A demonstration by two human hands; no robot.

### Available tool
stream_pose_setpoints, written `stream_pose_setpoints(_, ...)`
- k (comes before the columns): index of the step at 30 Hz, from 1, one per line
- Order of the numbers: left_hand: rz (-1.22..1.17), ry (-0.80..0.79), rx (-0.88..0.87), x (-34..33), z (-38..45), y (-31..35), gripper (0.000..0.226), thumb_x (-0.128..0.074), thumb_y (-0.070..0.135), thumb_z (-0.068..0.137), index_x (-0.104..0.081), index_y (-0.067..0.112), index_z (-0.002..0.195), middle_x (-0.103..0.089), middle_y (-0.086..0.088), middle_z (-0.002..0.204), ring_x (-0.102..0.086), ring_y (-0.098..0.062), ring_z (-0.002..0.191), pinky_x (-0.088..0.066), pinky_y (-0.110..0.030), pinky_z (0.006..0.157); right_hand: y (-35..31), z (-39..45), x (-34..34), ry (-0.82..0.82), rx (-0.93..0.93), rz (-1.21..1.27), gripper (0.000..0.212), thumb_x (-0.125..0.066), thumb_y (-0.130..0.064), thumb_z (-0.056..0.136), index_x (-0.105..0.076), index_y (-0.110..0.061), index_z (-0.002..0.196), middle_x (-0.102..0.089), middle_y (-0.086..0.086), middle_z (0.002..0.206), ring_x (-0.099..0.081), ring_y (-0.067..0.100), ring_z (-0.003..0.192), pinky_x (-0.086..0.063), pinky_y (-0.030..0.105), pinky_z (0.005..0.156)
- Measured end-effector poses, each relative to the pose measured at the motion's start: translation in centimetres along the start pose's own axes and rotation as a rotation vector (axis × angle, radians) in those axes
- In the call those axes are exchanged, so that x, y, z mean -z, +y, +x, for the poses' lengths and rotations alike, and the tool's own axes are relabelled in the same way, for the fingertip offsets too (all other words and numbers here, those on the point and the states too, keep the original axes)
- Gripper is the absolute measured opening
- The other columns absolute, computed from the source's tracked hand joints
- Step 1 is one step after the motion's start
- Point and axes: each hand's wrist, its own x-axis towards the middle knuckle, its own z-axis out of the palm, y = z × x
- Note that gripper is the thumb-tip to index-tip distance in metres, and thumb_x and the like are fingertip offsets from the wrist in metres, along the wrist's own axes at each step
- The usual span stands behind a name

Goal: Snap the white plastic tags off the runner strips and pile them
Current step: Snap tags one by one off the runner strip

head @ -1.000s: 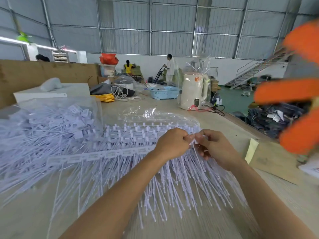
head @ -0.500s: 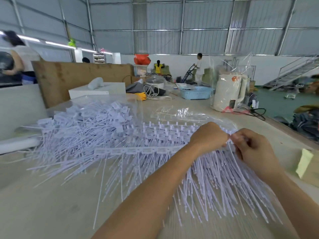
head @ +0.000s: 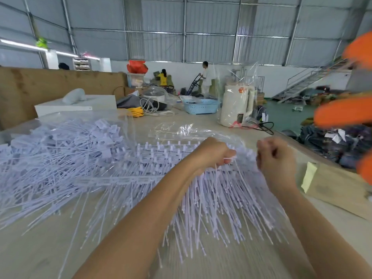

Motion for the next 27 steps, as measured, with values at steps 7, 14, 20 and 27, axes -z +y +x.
stream_pose_setpoints(7,0.040,-0.106,-0.077,0.6,-0.4,-0.3,0.024,-0.044,0.003,0.093,-0.064,0.007,0.081,-0.058,0.002,0.061,-0.052,-0.005,0.053,-0.040,-0.015,0.052,-3.1,1.9,3.3,0.283,0.025,0.552,0.026,-0.054,-0.020,0.093,-0.054,-0.024,0.067,-0.044,-0.012,0.045,-0.037,0.006,0.034,-0.025,0.011,0.040)
stream_pose_setpoints(14,0.105,-0.170,-0.091,1.5,-0.2,-0.9,0.029,-0.053,-0.005,0.085,-0.064,0.021,0.090,-0.062,-0.002,0.089,-0.056,-0.017,0.079,-0.046,-0.030,0.073,-4.6,0.4,3.1,0.310,0.483,-0.006,0.012,-0.052,-0.020,0.096,-0.056,-0.014,0.087,-0.050,-0.004,0.060,-0.048,0.013,0.050,-0.038,0.031,0.047)
stream_pose_setpoints(20,0.171,-0.224,-0.103,1.5,0.0,-1.8,0.035,-0.062,0.008,0.088,-0.057,0.021,0.120,-0.063,0.000,0.107,-0.064,-0.017,0.091,-0.052,-0.026,0.082,-6.8,0.2,0.2,-0.294,0.143,-0.178,0.021,-0.060,-0.024,0.091,-0.058,-0.017,0.071,-0.055,-0.005,0.070,-0.045,-0.003,0.055,-0.036,0.015,0.052)
stream_pose_setpoints(27,0.208,-0.148,-0.116,1.5,0.0,-2.0,0.038,-0.072,0.018,0.082,-0.053,0.013,0.114,-0.059,0.003,0.089,-0.058,-0.012,0.084,-0.051,-0.019,0.070,-5.4,1.1,-2.9,-0.546,-0.377,-0.012,0.021,-0.062,-0.017,0.091,-0.059,-0.005,0.073,-0.064,0.018,0.083,-0.060,0.023,0.073,-0.051,0.035,0.073)
